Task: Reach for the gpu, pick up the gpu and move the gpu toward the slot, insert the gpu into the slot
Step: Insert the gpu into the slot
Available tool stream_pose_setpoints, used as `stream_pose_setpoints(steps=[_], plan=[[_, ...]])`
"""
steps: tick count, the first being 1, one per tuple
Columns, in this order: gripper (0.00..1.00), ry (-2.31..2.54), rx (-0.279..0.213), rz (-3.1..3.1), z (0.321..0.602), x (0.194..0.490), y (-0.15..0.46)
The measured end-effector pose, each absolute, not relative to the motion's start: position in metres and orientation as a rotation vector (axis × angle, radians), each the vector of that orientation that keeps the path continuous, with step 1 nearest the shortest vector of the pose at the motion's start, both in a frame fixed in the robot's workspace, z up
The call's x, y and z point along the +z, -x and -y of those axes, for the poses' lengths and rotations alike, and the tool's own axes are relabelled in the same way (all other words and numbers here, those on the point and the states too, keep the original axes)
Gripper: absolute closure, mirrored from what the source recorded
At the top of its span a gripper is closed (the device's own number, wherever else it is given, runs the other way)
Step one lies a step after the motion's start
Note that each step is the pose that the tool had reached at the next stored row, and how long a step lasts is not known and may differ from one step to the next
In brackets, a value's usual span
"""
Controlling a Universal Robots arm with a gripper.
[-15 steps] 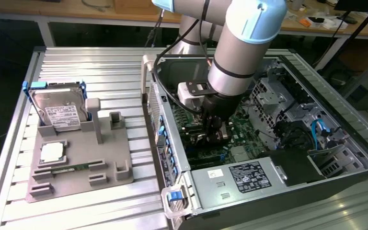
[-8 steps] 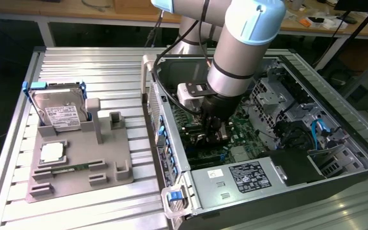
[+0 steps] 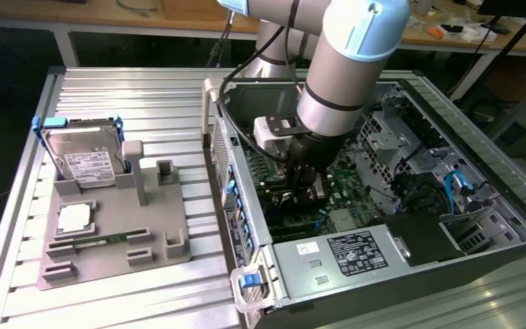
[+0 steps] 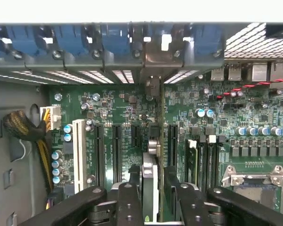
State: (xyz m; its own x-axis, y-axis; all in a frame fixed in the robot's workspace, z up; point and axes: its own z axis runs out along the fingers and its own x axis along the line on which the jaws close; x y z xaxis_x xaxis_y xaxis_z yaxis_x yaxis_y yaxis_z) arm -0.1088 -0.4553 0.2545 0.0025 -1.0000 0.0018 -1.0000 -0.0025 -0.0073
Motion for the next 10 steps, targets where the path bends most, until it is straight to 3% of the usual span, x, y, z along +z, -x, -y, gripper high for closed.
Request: stream_pose_setpoints(steps=[10], plan=[[0.66,2.22,-0.014,-2.215,0.454,0.27,0.109]])
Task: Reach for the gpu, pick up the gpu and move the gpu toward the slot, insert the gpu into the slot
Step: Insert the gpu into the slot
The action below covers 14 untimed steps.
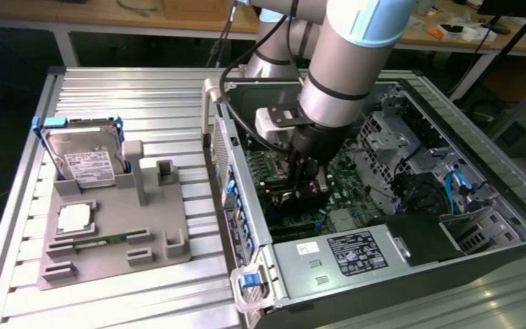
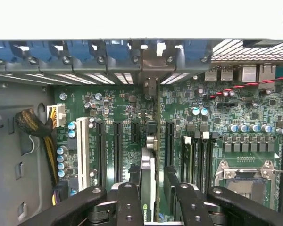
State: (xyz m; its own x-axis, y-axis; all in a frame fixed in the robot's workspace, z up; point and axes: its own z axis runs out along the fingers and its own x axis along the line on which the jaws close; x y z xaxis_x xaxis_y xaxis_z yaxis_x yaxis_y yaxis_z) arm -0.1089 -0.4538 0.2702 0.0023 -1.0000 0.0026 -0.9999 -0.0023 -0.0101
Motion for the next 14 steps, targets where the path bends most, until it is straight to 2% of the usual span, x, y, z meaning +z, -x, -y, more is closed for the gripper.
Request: stream_pose_setpoints(steps=[9,10,13,14], plan=[[0.66,2.22,-0.016,-2.215,0.452,0.282,0.109],[0.67,2.22,-0.016,-2.215,0.452,0.283,0.109],[0.86,2.219,-0.017,-2.214,0.451,0.284,0.109],[0.86,2.219,-0.017,-2.214,0.451,0.285,0.109]])
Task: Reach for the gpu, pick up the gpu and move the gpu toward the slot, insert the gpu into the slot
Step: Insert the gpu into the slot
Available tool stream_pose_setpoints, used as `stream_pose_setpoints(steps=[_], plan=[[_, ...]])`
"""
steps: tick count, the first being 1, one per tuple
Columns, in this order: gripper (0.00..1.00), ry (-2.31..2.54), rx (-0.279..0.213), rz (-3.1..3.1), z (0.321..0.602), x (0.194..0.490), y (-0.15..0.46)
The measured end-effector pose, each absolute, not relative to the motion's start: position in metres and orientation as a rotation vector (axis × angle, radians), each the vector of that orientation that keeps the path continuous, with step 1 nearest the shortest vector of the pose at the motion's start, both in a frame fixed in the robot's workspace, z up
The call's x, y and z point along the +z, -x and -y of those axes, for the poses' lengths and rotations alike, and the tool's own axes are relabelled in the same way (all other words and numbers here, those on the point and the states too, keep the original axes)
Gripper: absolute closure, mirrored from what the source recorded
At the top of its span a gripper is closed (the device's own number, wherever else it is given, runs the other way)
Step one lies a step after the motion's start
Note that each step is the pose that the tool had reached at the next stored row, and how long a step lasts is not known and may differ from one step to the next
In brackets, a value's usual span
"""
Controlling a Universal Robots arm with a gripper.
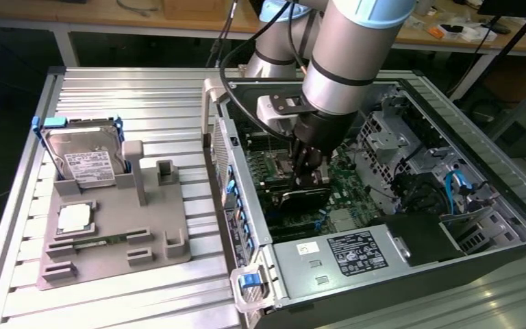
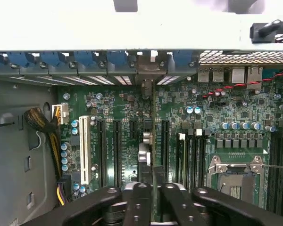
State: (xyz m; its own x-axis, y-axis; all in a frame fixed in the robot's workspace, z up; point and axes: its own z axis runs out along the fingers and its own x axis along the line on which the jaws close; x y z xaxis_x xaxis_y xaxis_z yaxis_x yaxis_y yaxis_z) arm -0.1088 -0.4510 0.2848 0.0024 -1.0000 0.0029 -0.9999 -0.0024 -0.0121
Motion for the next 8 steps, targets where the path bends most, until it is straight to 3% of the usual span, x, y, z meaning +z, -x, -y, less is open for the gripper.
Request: stream_pose_setpoints(steps=[8], plan=[[0.89,2.219,-0.017,-2.214,0.4509,0.285,0.1088]])
